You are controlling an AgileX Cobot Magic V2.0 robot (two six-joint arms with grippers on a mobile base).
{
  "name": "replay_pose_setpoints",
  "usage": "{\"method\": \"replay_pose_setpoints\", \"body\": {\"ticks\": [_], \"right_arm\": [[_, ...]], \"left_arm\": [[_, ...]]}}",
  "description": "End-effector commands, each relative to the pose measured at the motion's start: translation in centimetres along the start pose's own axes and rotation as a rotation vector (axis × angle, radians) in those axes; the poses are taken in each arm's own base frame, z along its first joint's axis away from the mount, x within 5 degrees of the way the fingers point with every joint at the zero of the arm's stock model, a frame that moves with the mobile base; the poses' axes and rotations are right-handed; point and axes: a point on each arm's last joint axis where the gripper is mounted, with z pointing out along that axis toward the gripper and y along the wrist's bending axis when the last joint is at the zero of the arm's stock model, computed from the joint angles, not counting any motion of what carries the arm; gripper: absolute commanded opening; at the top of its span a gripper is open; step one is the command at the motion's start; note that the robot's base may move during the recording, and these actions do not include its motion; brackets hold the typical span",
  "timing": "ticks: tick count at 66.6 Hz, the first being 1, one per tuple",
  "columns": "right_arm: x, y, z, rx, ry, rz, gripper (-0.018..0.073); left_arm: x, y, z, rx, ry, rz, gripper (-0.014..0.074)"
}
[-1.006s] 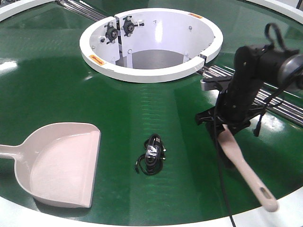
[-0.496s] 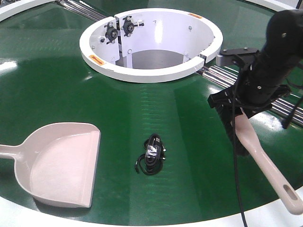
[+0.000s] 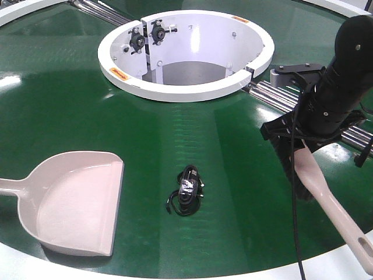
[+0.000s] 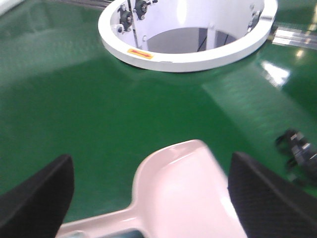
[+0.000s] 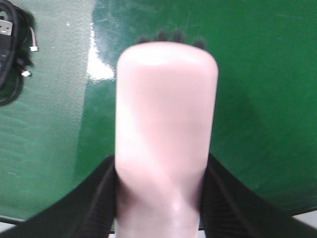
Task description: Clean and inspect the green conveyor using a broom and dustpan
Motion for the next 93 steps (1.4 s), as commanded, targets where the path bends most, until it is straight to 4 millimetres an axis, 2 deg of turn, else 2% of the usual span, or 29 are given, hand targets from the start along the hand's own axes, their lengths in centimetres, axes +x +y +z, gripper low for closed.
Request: {"method": "replay_pose_setpoints", "body": {"ticks": [1,19,27,51,72,82,93], "right_arm": [[0.6,-0.1,-2.2,0.010,-0.019,-0.002,-0.0004],[0.6,-0.1,-2.2,0.010,-0.020,-0.002,-0.0004],[0.6,-0.1,-2.2,0.010,-0.020,-0.002,-0.0004],[0.6,-0.1,-2.2,0.010,-0.020,-0.002,-0.0004],[0.6,-0.1,-2.2,0.006,-0.020,-0.001,-0.0004],[0.6,-0.1,-2.2,0.006,-0.020,-0.001,-0.0004],[0.6,-0.1,-2.2,0.006,-0.020,-0.001,-0.0004]], "left_arm": [[-1.2,0.5,-0.7,-0.064,-0.065,0.249,0.0590],[-1.0,1.4,-0.7,-0.168,0.047,1.135,0.0590],[-1.4,1.6,-0.8,-0.214,0.037,1.355,0.0590],[-1.6,1.6,-0.8,-0.231,0.025,1.391,0.0590],[-0.6,1.8,-0.7,-0.167,0.130,1.386,0.0590],[-0.2,2.6,0.6,-0.079,0.279,1.380,0.0590],[-0.1,3.6,3.9,0.123,0.475,1.351,0.0590]]}}
